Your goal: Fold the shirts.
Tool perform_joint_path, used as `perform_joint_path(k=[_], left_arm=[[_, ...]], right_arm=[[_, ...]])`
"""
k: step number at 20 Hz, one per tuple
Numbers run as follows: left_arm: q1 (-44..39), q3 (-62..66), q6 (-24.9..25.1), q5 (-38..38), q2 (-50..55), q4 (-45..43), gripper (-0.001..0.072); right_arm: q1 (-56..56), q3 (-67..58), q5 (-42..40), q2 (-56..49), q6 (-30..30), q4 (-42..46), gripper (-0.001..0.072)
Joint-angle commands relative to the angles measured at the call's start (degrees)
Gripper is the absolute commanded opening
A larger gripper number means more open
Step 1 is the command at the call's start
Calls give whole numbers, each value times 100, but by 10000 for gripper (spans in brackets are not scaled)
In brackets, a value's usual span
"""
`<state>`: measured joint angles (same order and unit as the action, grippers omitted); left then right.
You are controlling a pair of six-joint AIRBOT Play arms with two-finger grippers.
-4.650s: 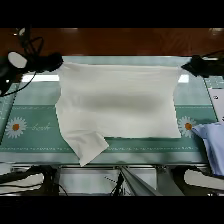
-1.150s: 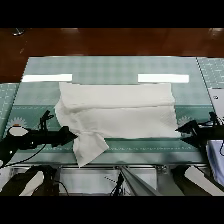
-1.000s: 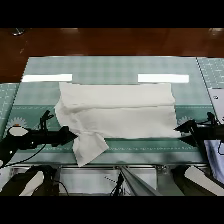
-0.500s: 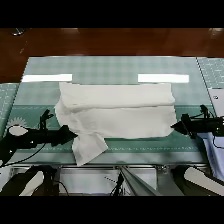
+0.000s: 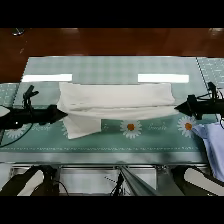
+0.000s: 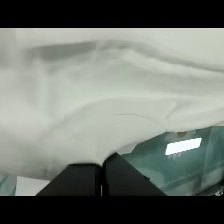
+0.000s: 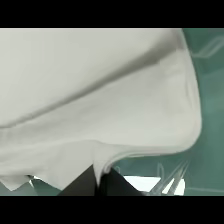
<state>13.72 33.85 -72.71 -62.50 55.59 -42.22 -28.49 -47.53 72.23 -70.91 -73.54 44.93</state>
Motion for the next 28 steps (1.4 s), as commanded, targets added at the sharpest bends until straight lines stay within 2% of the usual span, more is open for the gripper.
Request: perform_joint_path(k=[1,3,7,10,14,15,16,17,21,23,26,27,28], left_arm=[[-76,918,-249,358,748,-214,18],[-225,1626,-262,361,1534,-214,18],[-426,3104,-614,337,2909,-214,18],[-472,4153,-815,-17,3788,-225,18],[-507,4769,-813,-404,4566,-214,25],[-503,4780,-800,-400,4640,-219,170],[-476,4789,-789,-417,4660,-251,613],[-391,4843,-796,-466,4638,-374,703],[417,5375,-1436,-1248,4286,-2065,702],[907,5318,-1440,-1519,3895,-2686,703],[1364,4430,-1366,-1145,3032,-2544,702],[1373,3895,-1331,-826,2645,-2312,702],[1309,3211,-1095,-496,2175,-1808,702]], right_arm=[[468,-494,-719,-114,-33,-328,19],[658,-859,-981,-470,-197,-339,19],[903,-1738,-984,-1360,-417,-407,19],[1016,-2256,-986,-1934,-542,-413,19],[1145,-2509,-1075,-2461,-562,-426,20],[1145,-2509,-1123,-2533,-555,-420,77],[1143,-2511,-1121,-2570,-553,-431,396],[1093,-2527,-1104,-2562,-485,-400,634],[503,-2949,-164,-2516,-531,240,617],[179,-2988,221,-2524,-522,470,617],[122,-2940,201,-2612,-516,999,617],[155,-2938,197,-2715,-501,966,617],[197,-2938,203,-2817,-492,901,618]])
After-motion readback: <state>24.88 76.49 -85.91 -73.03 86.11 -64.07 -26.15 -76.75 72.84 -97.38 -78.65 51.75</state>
